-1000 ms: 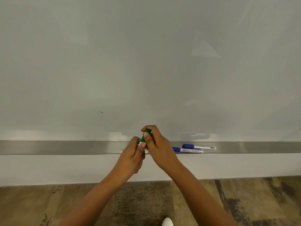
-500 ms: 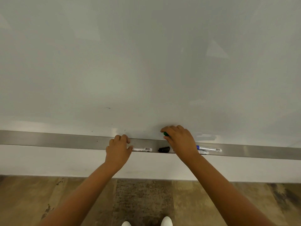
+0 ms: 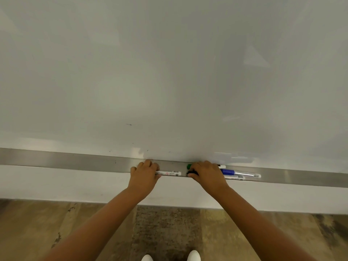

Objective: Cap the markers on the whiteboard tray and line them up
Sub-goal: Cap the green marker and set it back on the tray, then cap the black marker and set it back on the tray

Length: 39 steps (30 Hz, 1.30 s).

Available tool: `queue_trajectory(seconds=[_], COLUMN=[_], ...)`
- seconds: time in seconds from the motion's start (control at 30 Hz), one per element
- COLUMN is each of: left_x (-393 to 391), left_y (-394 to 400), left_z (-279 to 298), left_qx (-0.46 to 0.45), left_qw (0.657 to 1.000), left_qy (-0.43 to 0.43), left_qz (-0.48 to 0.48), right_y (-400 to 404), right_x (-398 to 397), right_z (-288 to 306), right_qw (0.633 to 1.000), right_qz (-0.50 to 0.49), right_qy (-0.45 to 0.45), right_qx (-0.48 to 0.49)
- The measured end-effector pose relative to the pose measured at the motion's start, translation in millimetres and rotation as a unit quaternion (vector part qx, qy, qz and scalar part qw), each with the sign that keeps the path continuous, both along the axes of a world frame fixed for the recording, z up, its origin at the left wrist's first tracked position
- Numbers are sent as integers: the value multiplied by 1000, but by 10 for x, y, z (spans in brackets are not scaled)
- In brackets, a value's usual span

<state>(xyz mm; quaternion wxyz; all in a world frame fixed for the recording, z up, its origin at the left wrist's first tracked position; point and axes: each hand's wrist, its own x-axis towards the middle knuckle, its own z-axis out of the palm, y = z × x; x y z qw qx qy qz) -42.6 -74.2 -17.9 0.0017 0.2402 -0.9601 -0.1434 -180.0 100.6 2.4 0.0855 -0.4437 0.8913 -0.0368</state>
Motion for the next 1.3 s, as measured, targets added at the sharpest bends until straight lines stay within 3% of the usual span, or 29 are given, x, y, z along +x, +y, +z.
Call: queue_trajectory(seconds=[0.17,0.3,0.4,0.47,0.6,0.77,0.9,0.97,1.07,1.13,1.2,1.3], left_x=[-107,-172,-144,-99,-20,59,118,152,205,234,254,275], left_y=[-59,-106,-142,-170,-151,-15,199,290,412,474,506,509], left_z=[85,166,201,229,299,334,344,390,497,563,608,636], left_qx=[-31,-28,-5,27,83,185,278,350,468,514,512,474], left_qw=[994,989,995,998,991,970,946,915,840,800,797,824], left_qy=[-45,-75,-37,13,105,143,154,180,242,271,281,276], left_qz=[-92,-126,-95,-53,20,62,66,88,130,151,156,143], right_y=[7,-16,3,17,29,-55,-182,-236,-261,-251,-244,-217], right_x=[11,-35,-86,-102,-52,16,-12,-10,21,69,146,247], right_z=[-17,-19,-5,6,-21,-61,0,47,146,233,344,527], right_qw=[991,987,983,983,994,999,997,990,948,890,823,754], right_qz=[-22,-24,-58,-62,-24,-21,-28,-62,-161,-224,-255,-247], right_qy=[-126,-154,-150,-147,-109,-34,-69,-126,-233,-319,-404,-476], right_qx=[-38,-35,-84,-91,-18,12,21,-22,-143,-237,-307,-379])
